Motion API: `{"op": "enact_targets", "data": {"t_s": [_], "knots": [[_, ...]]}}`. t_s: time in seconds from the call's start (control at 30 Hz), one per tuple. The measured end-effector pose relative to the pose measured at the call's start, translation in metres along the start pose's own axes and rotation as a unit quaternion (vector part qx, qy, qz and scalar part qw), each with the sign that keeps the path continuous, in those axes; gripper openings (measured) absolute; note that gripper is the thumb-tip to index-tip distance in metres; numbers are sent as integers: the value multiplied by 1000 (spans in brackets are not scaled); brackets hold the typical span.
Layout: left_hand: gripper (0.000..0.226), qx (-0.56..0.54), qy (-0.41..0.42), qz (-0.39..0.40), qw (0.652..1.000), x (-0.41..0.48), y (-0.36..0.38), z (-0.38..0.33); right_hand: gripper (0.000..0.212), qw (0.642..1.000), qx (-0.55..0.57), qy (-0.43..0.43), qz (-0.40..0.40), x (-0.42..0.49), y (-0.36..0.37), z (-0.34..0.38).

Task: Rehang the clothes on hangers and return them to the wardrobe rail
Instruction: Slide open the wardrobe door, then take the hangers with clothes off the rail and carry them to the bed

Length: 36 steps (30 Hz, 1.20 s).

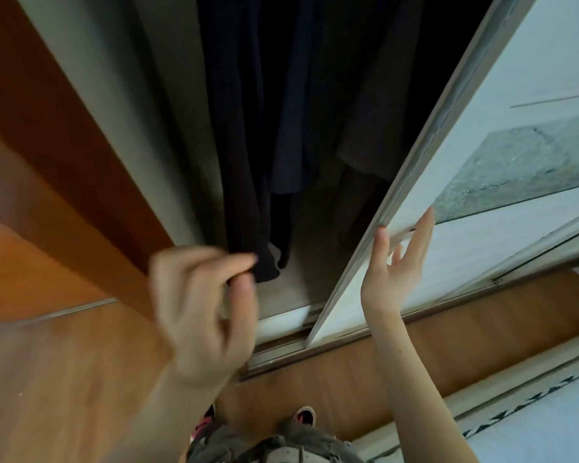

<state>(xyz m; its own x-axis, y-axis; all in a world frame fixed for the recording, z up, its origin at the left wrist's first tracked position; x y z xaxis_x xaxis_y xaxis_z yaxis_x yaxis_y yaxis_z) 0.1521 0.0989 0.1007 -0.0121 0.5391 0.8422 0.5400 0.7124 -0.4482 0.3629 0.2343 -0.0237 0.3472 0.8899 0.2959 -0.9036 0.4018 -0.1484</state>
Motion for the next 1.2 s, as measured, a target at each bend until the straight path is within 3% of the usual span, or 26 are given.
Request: {"op": "enact_targets", "data": {"t_s": [0.03,0.1,0.13,0.2,0.27,0.43,0.7,0.8,0.93,1.2], "knots": [[16,-65,-38,32,997,-3,29,3,75,1000,-3,-3,-1,7,-5,-3],[24,-172,-169,177,954,-4,109,9,75,1000,-8,-8,0,19,-15,-8],[31,-201,-228,256,918,-9,154,7,75,1000,-10,-11,0,25,-20,-11],[39,-287,-307,340,841,-26,223,1,76,1000,-14,-16,1,36,-29,-16],[34,-374,-350,336,791,-37,265,-9,78,1000,-20,-18,-3,47,-38,-21],[30,-462,-370,327,737,-29,319,-38,76,1000,-20,-18,-11,84,-66,-38],[32,-507,-346,335,714,8,398,-83,71,997,-68,-20,-26,155,-120,-65],[24,-471,-346,354,730,19,426,-99,70,996,-84,-24,-27,180,-138,-75],[18,-410,-323,323,790,36,452,-116,70,996,-88,-24,-24,212,-161,-88],[30,-368,-316,362,796,60,495,-148,71,993,-105,-14,-42,257,-196,-107]]}}
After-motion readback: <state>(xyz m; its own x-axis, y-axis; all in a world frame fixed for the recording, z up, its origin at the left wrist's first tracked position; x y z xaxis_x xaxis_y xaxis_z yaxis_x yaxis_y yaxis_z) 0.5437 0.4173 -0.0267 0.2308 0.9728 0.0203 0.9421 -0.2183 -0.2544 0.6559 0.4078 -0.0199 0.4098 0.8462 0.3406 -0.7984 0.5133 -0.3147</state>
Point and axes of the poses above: each hand's wrist, its own x-axis towards the middle knuckle, its own y-axis out of the palm, z = x × y, the point moved 6 cm from there along x, towards the middle knuckle, and after that the axes turned 5 degrees about z, right-handed, at the moved point
